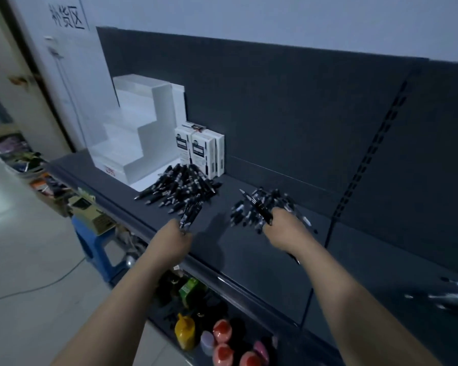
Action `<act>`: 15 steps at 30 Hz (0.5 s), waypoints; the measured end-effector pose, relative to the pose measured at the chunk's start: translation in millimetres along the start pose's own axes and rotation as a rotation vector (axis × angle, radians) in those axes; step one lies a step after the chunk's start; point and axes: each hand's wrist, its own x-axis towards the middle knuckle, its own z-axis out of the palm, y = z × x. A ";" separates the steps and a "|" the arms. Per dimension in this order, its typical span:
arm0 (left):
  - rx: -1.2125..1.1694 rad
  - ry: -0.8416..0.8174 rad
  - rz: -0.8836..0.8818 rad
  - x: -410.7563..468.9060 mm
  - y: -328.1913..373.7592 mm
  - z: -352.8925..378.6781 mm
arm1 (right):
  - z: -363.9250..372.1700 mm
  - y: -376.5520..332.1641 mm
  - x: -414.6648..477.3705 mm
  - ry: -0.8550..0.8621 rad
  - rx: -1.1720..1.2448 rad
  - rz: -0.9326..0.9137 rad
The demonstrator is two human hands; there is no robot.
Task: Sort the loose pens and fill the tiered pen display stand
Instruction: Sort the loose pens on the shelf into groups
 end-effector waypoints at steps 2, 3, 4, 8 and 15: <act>0.060 0.061 -0.029 18.9 -10.8 -13.7 | 10.1 -23.9 18.8 -0.002 -0.051 -0.027; 0.092 0.088 -0.038 28.5 -15.3 -20.3 | 14.9 -35.5 29.0 -0.001 -0.069 -0.037; 0.124 0.110 -0.043 38.6 -18.1 -26.8 | 19.0 -46.8 39.3 -0.003 -0.080 -0.048; 0.215 0.178 -0.066 82.9 -23.9 -49.2 | 33.7 -85.0 85.7 -0.026 -0.120 -0.071; 0.326 0.237 -0.073 159.6 -21.9 -69.7 | 51.0 -136.4 156.5 -0.020 -0.214 -0.046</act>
